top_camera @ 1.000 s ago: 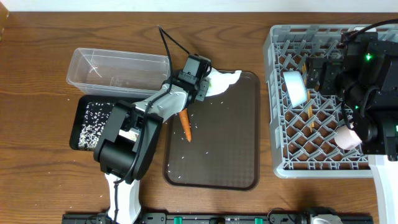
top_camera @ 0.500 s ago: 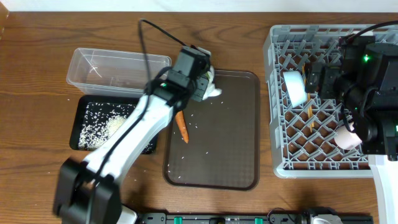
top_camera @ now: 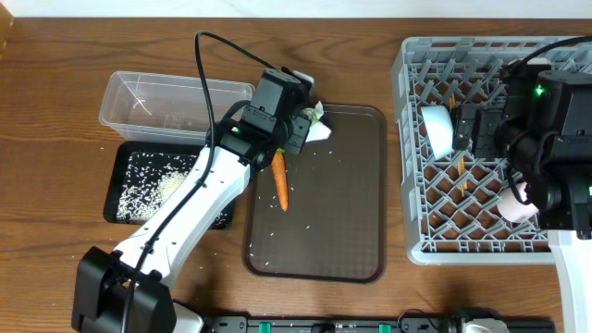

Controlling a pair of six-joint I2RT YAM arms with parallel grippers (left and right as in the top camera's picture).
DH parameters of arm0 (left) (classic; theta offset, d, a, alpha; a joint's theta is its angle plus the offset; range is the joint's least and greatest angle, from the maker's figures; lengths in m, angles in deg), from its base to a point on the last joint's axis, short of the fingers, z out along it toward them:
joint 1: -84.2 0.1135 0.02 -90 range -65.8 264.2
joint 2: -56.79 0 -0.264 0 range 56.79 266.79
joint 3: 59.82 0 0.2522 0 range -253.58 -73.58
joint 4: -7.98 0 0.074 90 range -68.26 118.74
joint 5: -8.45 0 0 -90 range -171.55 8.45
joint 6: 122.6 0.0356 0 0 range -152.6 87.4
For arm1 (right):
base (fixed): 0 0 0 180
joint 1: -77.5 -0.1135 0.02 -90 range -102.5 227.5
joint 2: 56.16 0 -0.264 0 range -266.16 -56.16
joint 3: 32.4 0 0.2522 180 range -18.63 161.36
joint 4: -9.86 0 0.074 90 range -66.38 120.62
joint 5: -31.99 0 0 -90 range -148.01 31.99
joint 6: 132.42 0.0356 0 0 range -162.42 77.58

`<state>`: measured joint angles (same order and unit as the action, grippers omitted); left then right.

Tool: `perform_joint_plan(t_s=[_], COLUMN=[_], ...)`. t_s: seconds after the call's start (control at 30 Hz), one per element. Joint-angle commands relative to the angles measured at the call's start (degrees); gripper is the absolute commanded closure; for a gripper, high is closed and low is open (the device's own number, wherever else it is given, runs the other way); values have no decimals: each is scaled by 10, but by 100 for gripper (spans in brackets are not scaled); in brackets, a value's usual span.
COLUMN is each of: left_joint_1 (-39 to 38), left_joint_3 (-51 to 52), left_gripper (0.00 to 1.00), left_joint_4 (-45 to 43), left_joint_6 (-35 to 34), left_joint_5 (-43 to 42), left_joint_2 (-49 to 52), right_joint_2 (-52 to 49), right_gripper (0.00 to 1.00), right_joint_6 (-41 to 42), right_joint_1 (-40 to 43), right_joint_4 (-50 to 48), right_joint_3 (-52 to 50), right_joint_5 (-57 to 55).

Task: Sort waste into correct bins and load items into the dishwasher rack
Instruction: 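Grasp crumpled wrapper and tissue with left gripper, then lift wrapper with left gripper and drop it into clear plastic bin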

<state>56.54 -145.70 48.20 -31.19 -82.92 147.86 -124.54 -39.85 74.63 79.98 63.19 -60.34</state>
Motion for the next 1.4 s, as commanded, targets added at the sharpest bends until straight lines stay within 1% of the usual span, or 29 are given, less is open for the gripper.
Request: perform_joint_plan(t_s=[0.0,0.13,0.2,0.23,0.27,0.33,0.4,0.43,0.53,0.57,0.6,0.63,0.67,0.7,0.73,0.77,0.8,0.87,0.9,0.93,1.0,1.03,1.07,1.2,1.23,1.27,1.37], left_joint_1=[-1,-1,-1,-1,-1,-1,-1,-1,-1,-1,-1,-1,-1,-1,-1,-1,-1,-1,-1,-1,-1,-1,-1,4,9,17,55], left_joint_3=[-9,-9,-9,-9,-9,-9,-9,-9,-9,-9,-9,-9,-9,-9,-9,-9,-9,-9,-9,-9,-9,-9,-9,-9,-9,-9,-9], left_gripper=[94,94,79,90,94,94,89,94,94,83,67,68,80,81,78,66,66,80,90,94,94,94,94,94,94,94,93], left_joint_4=[1,1,2,3,6,8,7,7,7,7,7,7,7,7,7,7,7,7,7,7,7,7,7,1,0,1,3], left_joint_6=[1,1,1,1,1,1,1,1,1,1,1,1,1,1,1,1,1,1,1,1,1,8,11,12,12,12,2], left_joint_5=[-8,-10,-12,-13,-13,-21,-25,-25,-25,-26,-28,-30,-32,-36,-38,-41,-43,-42,-42,-42,-41,-23,12,204,237,260,263], left_joint_2=[4,4,4,4,4,4,4,4,4,4,4,4,4,4,4,4,4,4,4,4,4,3,1,-6,-6,-3,8], right_joint_2=[4,4,4,4,4,4,4,4,4,4,4,4,4,4,4,4,4,4,4,4,4,4,4,4,4,4,4], right_gripper=[1,1,1,1,1,1,1,1,1,1,1,1,1,1,1,1,1,1,1,1,1,1,1,1,1,1,1], right_joint_6=[6,6,6,6,6,6,6,6,6,6,6,6,6,6,6,6,6,6,6,6,6,6,6,6,6,6,6], right_joint_1=[-2,-2,-2,-2,-2,-2,-2,-2,-2,-2,-2,-2,-2,-2,-2,-2,-2,-2,-2,-2,-2,-2,-2,-2,-2,-2,-2], right_joint_4=[2,2,2,2,3,2,2,2,2,2,3,2,2,2,2,2,2,2,2,2,2,2,2,2,3,2,3], right_joint_3=[8,8,8,8,8,8,8,8,8,8,8,8,8,8,8,8,8,8,8,8,8,8,8,8,8,8,8], right_joint_5=[0,0,0,0,0,0,0,0,0,0,0,0,0,0,0,0,0,0,0,0,0,0,0,0,0,0,0])
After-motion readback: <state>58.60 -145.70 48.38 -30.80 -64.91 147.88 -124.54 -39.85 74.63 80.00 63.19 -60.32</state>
